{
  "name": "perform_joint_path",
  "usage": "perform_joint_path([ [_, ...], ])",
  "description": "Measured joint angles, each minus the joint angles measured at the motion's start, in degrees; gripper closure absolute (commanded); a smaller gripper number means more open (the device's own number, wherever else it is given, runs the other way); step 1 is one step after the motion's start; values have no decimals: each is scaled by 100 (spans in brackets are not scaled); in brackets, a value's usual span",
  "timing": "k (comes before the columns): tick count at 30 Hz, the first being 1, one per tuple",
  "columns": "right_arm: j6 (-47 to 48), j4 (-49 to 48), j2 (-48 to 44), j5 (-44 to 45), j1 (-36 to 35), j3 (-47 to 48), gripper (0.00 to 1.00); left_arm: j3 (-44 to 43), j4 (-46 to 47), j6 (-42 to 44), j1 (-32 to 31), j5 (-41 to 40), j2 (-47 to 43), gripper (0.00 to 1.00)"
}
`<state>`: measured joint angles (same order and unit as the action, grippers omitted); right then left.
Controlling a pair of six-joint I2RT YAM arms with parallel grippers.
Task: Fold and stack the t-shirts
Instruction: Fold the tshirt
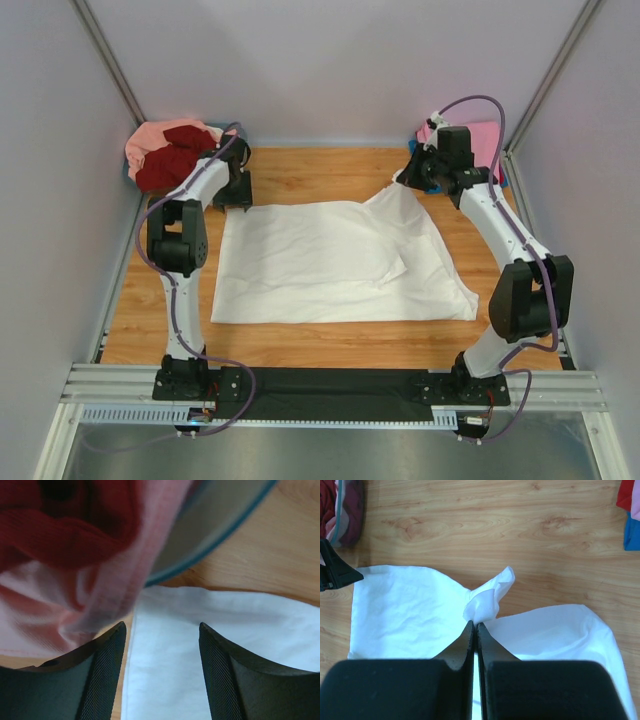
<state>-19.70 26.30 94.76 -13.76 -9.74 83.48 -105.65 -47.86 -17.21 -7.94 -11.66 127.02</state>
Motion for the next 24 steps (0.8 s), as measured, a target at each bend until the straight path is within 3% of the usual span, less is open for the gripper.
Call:
perform_joint_path([
  [7,4,7,-72,-28,0,-107,100,-68,94,-20,282,269,308,32],
  [8,7,4,-70,-28,0,-109,100,-107,103,-15,284,284,321,36],
  [11,7,2,-70,-28,0,-111,100,-295,44,-31,278,461,448,51],
  [13,7,7,-70,-28,0,-116,100,-422,-2,-55,273,603,525,76],
  [14,7,4,-70,-26,0,-116,100,-474,-26,-39,273,680,557,93],
  [15,7,4,-70,-26,0,-116,100,-525,-46,-31,273,728,586,100],
  [24,28,105,-70,-17,0,-116,100,-549,-61,0,284,1027,577,100],
])
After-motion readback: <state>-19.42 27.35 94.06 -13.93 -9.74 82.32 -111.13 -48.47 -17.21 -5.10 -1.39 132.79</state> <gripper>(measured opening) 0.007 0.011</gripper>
